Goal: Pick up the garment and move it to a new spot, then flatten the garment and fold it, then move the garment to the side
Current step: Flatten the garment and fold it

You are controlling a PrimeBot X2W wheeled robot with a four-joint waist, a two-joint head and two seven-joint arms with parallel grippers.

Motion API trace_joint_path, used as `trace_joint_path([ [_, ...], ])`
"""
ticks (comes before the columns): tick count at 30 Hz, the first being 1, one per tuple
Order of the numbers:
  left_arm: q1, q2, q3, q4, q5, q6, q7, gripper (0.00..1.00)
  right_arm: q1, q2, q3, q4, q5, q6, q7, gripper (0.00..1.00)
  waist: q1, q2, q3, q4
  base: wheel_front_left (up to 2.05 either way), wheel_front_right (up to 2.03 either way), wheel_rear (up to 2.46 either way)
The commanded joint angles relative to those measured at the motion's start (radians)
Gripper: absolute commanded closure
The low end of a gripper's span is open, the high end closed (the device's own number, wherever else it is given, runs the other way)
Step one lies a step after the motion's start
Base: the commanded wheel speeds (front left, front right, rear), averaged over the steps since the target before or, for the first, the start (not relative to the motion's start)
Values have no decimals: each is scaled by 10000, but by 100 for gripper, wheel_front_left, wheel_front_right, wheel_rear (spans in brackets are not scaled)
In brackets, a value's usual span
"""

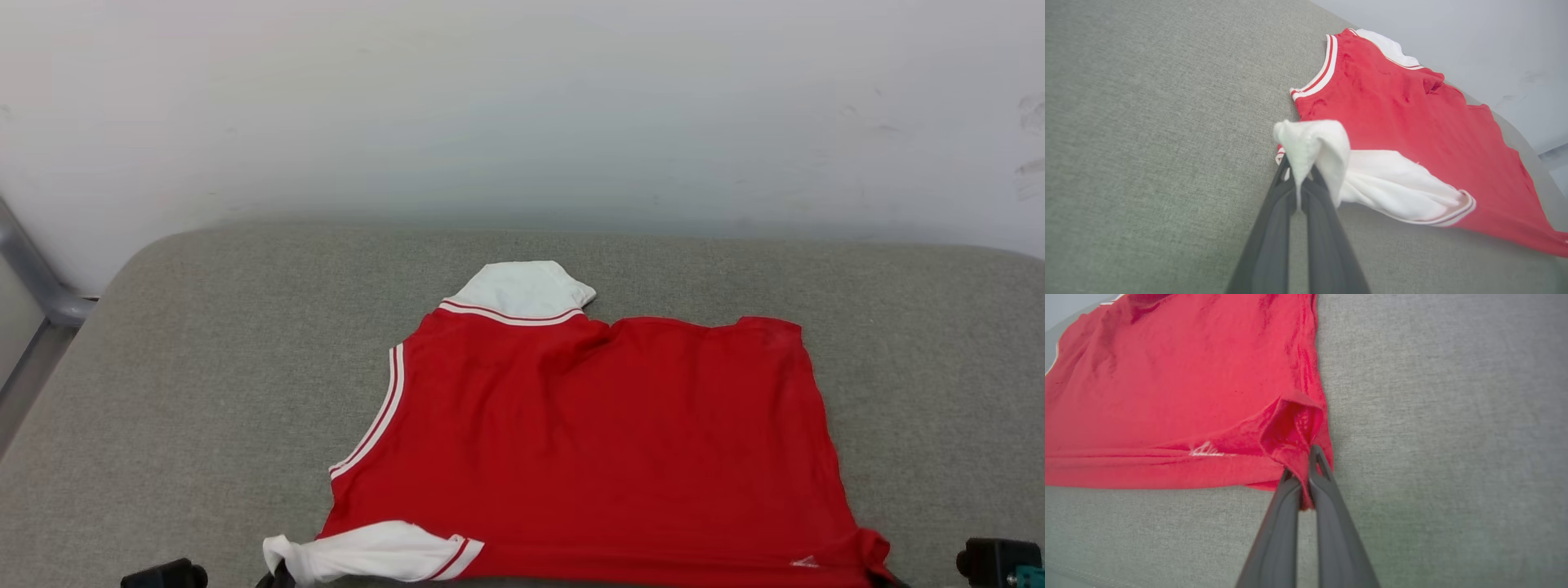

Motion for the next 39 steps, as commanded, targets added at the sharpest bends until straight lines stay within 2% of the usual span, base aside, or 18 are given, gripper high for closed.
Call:
trace_joint_path([
  [1, -137, 175, 71, -274, 118, 160, 31, 100, 187, 51, -349, -659, -308, -47, 326, 100, 1, -1, 39, -34, 0, 0, 0],
  [6, -967, 164, -56, -631, 434, 171, 127, 100, -301, 434, -566, -2021, -960, -38, 1239, 100, 1, -1, 212, -208, 0, 0, 0],
  [12, -2360, -97, -316, -147, 825, -22, 280, 100, -1385, 449, -397, -2069, -1572, -35, 1929, 100, 1, -1, 528, -277, 0, 0, 0],
  [18, -3744, -509, -519, 895, 966, -460, 314, 100, -2623, 307, -158, -1281, -1926, -35, 2047, 100, 1, -1, 1217, -275, 0, 0, 0],
  [31, -5416, -1731, -1033, 4284, 877, -1652, 209, 100, -4193, 319, 417, 1666, -2090, -34, 580, 100, 1, -1, 1867, -313, 0, 0, 0],
  [32, -5470, -1820, -1099, 4543, 852, -1746, 286, 100, -4266, 350, 479, 1892, -2043, -34, 445, 96, 1, -1, 1858, -335, 0, 0, 0],
  [33, -5508, -1897, -1151, 4797, 844, -1832, 357, 100, -4356, 375, 553, 2121, -1981, -34, 310, 65, 1, -1, 1846, -355, 0, 0, 0],
  [34, -5508, -1897, -1151, 4797, 844, -1832, 357, 100, -4356, 375, 553, 2121, -1981, -34, 310, 65, 1, -1, 1846, -355, 0, 0, 0],
  [35, -5567, -1970, -1193, 4985, 805, -1925, 386, 100, -4417, 368, 622, 2326, -1961, -34, 186, 38, 1, -1, 1825, -367, 0, 0, 0],
  [36, -5623, -2034, -1220, 5179, 762, -2017, 412, 77, -4456, 357, 686, 2505, -1961, -34, 37, 0, 1, -1, 1796, -367, 0, 0, 0],
  [37, -5651, -2093, -1279, 5342, 748, -2091, 463, 55, -4478, 404, 714, 2657, -1877, -34, -135, 0, 1, -1, 1752, -361, 0, 0, 0],
  [38, -5658, -2129, -1314, 5502, 736, -2135, 418, 4, -4476, 378, 785, 2778, -1903, -32, -382, 0, 1, -1, 1672, -354, 0, 0, 0],
  [39, -5676, -2135, -1324, 5611, 777, -2173, 268, 0, -4460, 358, 794, 2800, -1918, -32, -758, 0, 1, -1, 1602, -350, 0, 0, 0],
])
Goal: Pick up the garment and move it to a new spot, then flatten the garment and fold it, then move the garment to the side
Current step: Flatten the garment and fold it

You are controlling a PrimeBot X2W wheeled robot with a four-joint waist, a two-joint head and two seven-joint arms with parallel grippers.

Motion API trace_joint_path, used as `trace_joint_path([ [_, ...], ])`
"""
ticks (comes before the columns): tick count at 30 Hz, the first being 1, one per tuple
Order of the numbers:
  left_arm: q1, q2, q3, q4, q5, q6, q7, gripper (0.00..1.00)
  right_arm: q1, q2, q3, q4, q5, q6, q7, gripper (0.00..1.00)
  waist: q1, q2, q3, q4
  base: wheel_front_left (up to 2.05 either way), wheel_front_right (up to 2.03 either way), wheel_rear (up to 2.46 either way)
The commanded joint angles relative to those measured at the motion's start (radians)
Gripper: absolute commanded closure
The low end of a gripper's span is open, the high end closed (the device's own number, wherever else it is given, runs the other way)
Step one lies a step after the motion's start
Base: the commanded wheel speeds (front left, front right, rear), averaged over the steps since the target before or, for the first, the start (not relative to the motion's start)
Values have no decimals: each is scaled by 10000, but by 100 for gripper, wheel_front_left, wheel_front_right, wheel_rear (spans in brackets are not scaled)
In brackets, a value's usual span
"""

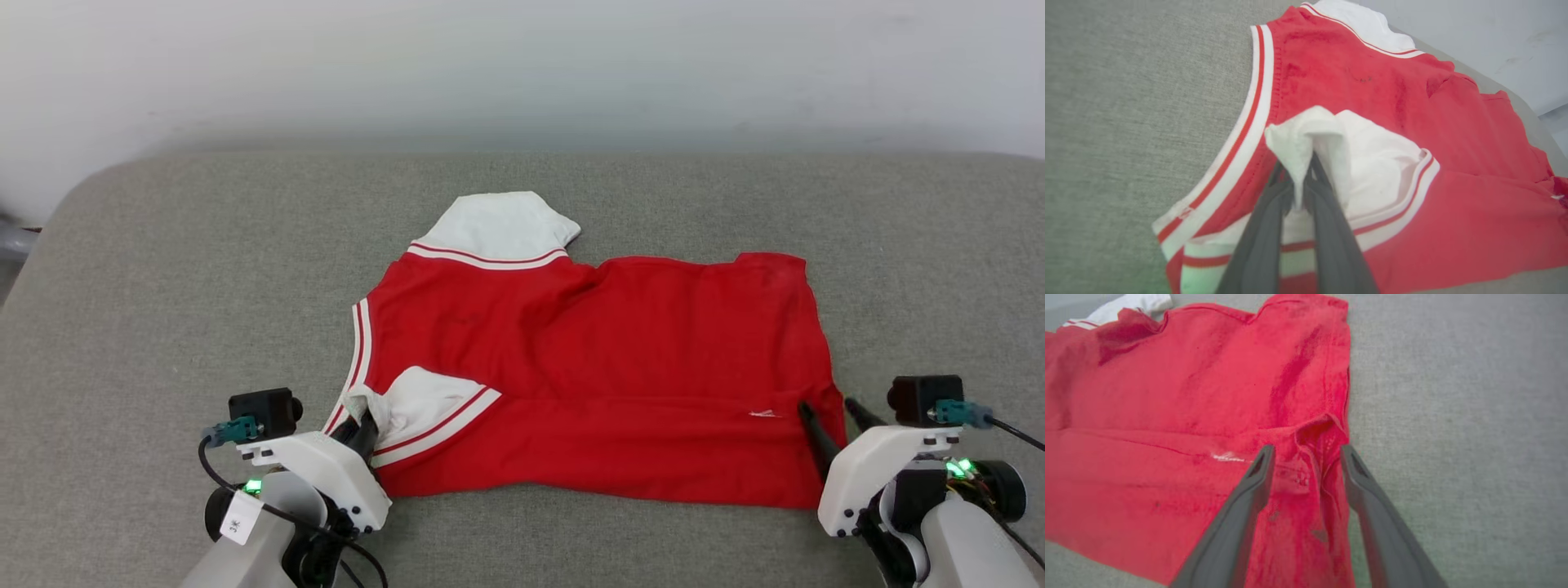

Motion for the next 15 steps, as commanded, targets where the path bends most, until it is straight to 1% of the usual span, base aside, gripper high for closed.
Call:
trace_joint_path([
  [1, -93, 8, -1, 121, 36, -43, -200, 0, -92, 10, -30, -37, 40, -11, -558, 0, -1, 0, -155, 15, 0, 0, 0],
  [4, -117, 110, 63, 240, 210, -93, -699, 0, 155, 62, -55, -145, -5, -11, -1904, 0, -1, 0, -388, 9, 0, 0, 0],
  [8, 83, 362, 349, -66, 711, 199, -1084, 0, 429, 112, -72, -497, 30, -11, -3165, 0, -1, 0, -661, -35, 0, 0, 0],
  [10, 271, 529, 639, -501, 1054, 438, -1130, 0, 625, 153, -98, -751, -32, -11, -3516, 0, -1, 0, -772, -55, 0, 0, 0],
  [13, 879, 677, 1164, -1279, 1539, 760, -1139, 0, 955, 273, -191, -1312, -114, -10, -3755, 0, -1, 0, -874, -94, 0, 0, 0],
  [15, 1251, 741, 1314, -1542, 1568, 788, -1131, 0, 1252, 349, -301, -1696, -202, -11, -3762, 0, -1, 0, -929, -115, 0, 0, 0],
])
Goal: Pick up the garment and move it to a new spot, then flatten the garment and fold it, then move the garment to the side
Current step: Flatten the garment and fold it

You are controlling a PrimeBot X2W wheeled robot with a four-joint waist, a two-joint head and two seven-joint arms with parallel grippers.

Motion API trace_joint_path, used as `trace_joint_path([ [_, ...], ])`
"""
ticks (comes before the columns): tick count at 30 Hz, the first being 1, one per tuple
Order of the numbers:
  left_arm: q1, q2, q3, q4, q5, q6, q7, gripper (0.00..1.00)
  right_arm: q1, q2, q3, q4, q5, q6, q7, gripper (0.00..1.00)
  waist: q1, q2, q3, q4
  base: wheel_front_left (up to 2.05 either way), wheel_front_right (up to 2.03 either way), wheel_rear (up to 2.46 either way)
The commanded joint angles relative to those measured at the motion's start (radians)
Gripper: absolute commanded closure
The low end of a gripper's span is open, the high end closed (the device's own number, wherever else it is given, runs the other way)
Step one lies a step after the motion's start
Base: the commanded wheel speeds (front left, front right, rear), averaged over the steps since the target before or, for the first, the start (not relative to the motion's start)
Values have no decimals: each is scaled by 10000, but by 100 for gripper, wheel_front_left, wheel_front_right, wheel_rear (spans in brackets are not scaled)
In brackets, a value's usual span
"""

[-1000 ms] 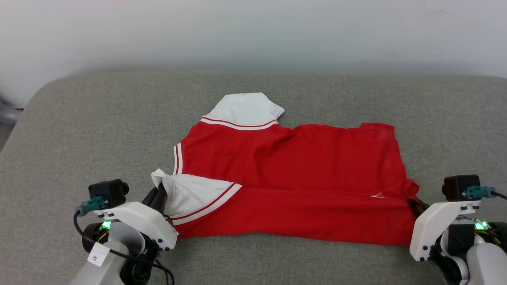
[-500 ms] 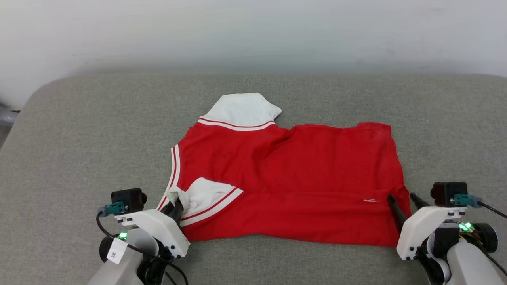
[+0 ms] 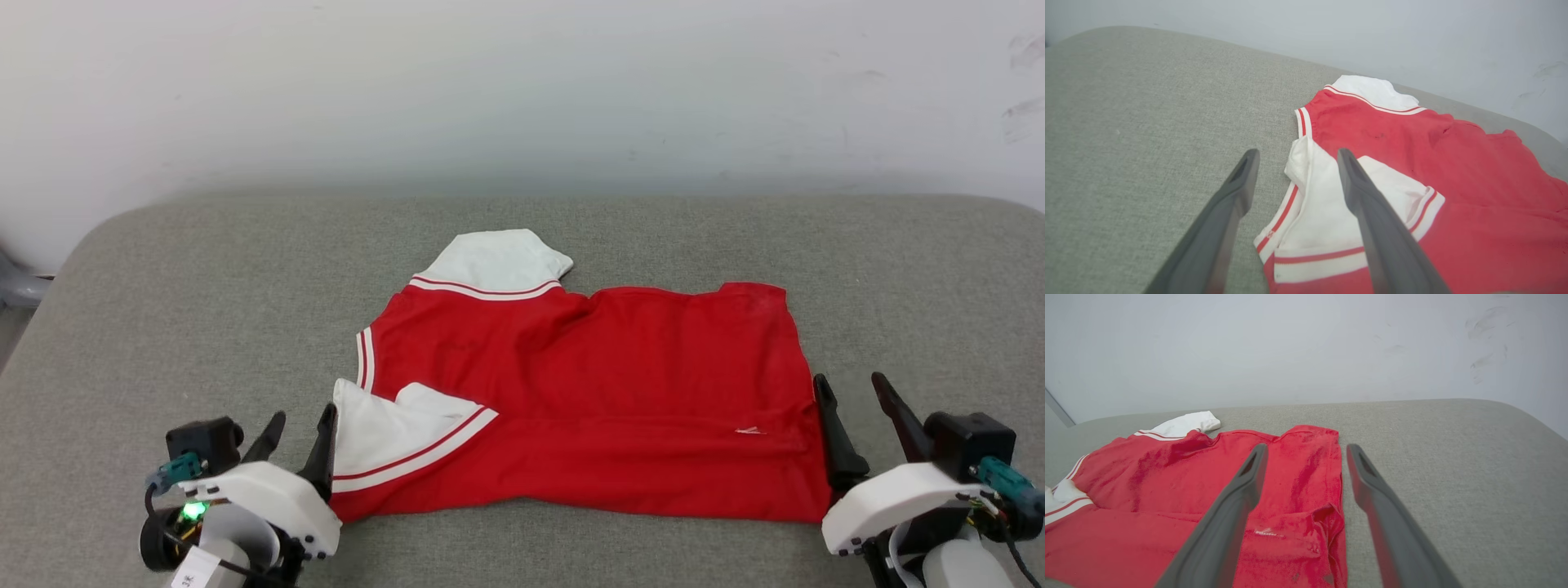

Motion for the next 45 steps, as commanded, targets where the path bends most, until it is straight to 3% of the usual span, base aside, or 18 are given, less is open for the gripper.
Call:
trace_joint_path([
  [1, 326, 77, 19, -71, -107, -35, 38, 0, 324, 114, -79, -298, -67, -8, 32, 0, 0, 0, -54, -25, 0, 0, 0],
  [8, 815, 562, -145, -610, -1089, -441, 2637, 0, 1406, 457, -437, -1860, -269, -8, 906, 0, 0, 0, -91, -23, 0, 0, 0],
  [17, 531, 1258, -379, -881, -2117, -267, 6115, 0, 1811, 671, -392, -3240, -258, -8, 1750, 0, 0, 0, 373, -364, 0, 0, 0],
  [22, 522, 1182, -744, -551, -2401, -336, 7427, 0, 1849, 719, -486, -3442, -174, -8, 1960, 0, 0, 0, 656, -577, 0, 0, 0],
  [23, 568, 1102, -847, -479, -2465, -330, 7682, 44, 1850, 726, -511, -3448, -159, -8, 2029, 0, 0, 0, 700, -616, 0, 0, 0],
  [24, 614, 1036, -935, -449, -2497, -356, 7840, 63, 1841, 730, -548, -3448, -130, -8, 2069, 0, 0, 0, 738, -651, 0, 0, 0],
  [25, 641, 969, -983, -450, -2546, -400, 7905, 100, 1844, 732, -610, -3416, -105, -8, 2177, 0, 0, 0, 770, -675, 0, 0, 0],
  [32, 583, 1035, -808, -723, -2106, -262, 6755, 100, 1730, 741, -1082, -3095, 298, -8, 3314, 0, 0, 0, 774, -677, 0, 0, 0],
  [38, 685, 1270, -548, -1380, -1481, 79, 5187, 100, 1369, 481, -1584, -2213, 708, -6, 5748, 0, 0, 0, 631, -491, 0, 0, 0],
  [45, 573, 1333, -562, -2544, -873, 404, 4206, 100, 481, -19, -1117, -1635, 931, -8, 7795, 0, 0, 0, 896, -143, 0, 0, 0],
])
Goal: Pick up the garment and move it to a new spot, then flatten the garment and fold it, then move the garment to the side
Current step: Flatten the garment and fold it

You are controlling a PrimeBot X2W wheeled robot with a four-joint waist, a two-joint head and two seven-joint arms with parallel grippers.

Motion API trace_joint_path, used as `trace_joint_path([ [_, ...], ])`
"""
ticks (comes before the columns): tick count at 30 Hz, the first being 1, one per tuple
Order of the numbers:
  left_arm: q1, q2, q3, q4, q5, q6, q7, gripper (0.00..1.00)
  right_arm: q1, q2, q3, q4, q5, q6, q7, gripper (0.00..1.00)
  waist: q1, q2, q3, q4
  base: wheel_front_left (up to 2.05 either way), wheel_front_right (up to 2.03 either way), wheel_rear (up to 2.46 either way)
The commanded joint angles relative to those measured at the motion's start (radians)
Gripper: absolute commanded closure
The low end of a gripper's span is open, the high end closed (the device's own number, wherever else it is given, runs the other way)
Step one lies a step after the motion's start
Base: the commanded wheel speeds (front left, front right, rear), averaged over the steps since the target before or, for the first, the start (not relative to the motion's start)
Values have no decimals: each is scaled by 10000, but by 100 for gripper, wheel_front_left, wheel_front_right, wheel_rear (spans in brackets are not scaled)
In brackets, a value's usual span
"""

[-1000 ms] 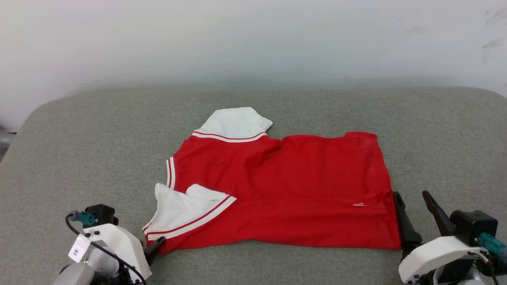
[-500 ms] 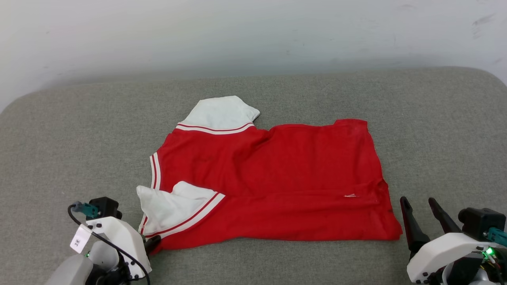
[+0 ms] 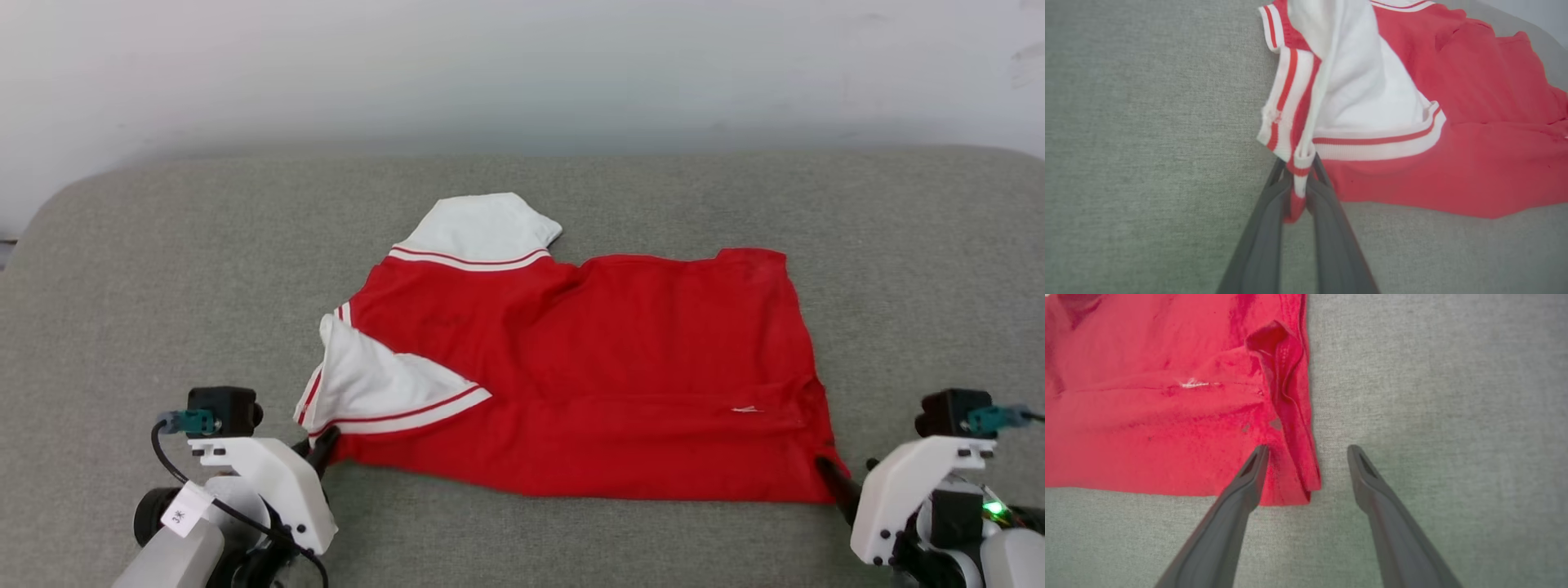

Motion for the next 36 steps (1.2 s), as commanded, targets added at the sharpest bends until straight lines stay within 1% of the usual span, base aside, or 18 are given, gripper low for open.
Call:
trace_joint_path([
  [1, -93, 66, 3, -306, 186, 125, -198, 100, -340, -152, 211, 169, 21, -6, 321, 0, 0, 0, 167, 143, 0, 0, 0],
  [5, -130, 67, -32, -872, 406, 326, -435, 100, -898, -316, 646, 748, 74, -6, 974, 0, 0, 0, 376, 280, 0, 0, 0],
  [8, -98, 28, -73, -1155, 494, 425, -524, 100, -1123, -310, 891, 1454, 185, -6, 1470, 0, 0, 0, 488, 350, 0, 0, 0],
  [9, -67, 10, -90, -1219, 518, 451, -529, 100, -1157, -263, 923, 1736, 274, -4, 1685, 50, 0, 0, 510, 371, 0, 0, 0],
  [10, -34, -18, -106, -1284, 532, 460, -548, 100, -1140, -202, 946, 1995, 385, -4, 1874, 93, 0, 0, 523, 397, 0, 0, 0],
  [11, -3, -35, -126, -1327, 550, 488, -560, 100, -1127, -165, 948, 2195, 480, -4, 1987, 100, 0, 0, 528, 428, 0, 0, 0],
  [13, 31, -44, -128, -1357, 543, 511, -575, 100, -1156, -158, 963, 2303, 536, -3, 2008, 100, 0, 0, 537, 453, 0, 0, 0],
  [17, 119, -36, -139, -1434, 497, 484, -609, 100, -1352, -296, 911, 2305, 676, -4, 1578, 100, 0, 0, 512, 487, 0, 0, 0],
  [19, 155, 13, -127, -1422, 465, 456, -615, 100, -1410, -415, 923, 2152, 696, -6, 1362, 100, 0, 0, 420, 484, 0, 0, 0],
  [24, 483, 145, -79, -1507, 344, 572, -541, 100, -1156, -689, 1076, 1458, 621, -6, 952, 100, 0, 0, -46, 414, 0, 0, 0],
  [30, 1437, 451, 14, -1871, 64, 932, -322, 100, -126, -907, 1150, 432, 603, -6, 1062, 100, 0, 0, -774, 322, 0, 0, 0],
  [36, 2432, 779, 124, -2483, -227, 1331, -46, 100, 1194, -897, 682, -733, 592, -10, 1522, 100, 0, 0, -1059, 339, 0, 0, 0],
])
